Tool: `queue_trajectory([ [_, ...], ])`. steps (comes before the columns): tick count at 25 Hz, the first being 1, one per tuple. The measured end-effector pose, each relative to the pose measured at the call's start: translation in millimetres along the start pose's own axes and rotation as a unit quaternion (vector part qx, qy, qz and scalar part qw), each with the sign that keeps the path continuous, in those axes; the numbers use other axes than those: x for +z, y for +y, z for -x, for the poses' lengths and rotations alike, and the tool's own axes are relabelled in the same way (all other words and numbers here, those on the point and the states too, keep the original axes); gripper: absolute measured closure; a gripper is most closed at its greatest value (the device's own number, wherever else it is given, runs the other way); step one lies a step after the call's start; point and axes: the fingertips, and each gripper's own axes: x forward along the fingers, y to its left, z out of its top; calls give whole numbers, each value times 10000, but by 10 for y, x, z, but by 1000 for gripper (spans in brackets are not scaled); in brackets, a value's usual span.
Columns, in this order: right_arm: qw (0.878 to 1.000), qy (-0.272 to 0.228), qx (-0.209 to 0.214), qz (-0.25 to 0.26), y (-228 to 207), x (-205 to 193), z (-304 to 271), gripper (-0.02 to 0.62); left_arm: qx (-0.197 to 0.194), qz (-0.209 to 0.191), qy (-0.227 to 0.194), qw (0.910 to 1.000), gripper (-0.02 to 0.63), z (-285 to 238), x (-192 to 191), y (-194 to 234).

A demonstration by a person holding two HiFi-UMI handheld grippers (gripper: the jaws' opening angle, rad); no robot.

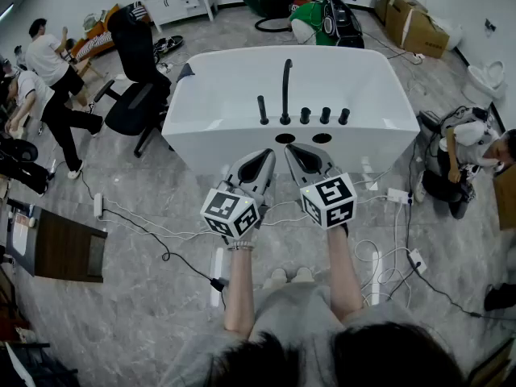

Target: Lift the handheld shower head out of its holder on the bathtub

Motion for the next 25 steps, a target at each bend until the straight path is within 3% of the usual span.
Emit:
queue_trajectory([
  [12,9999,-9,94,-47,-132,-76,186,595,59,-24,97,9999,601,-86,-92,-233],
  [25,9995,-132,296,-30,-440,-78,287,595,439,5,60,9990,601,-259,-194,-340],
])
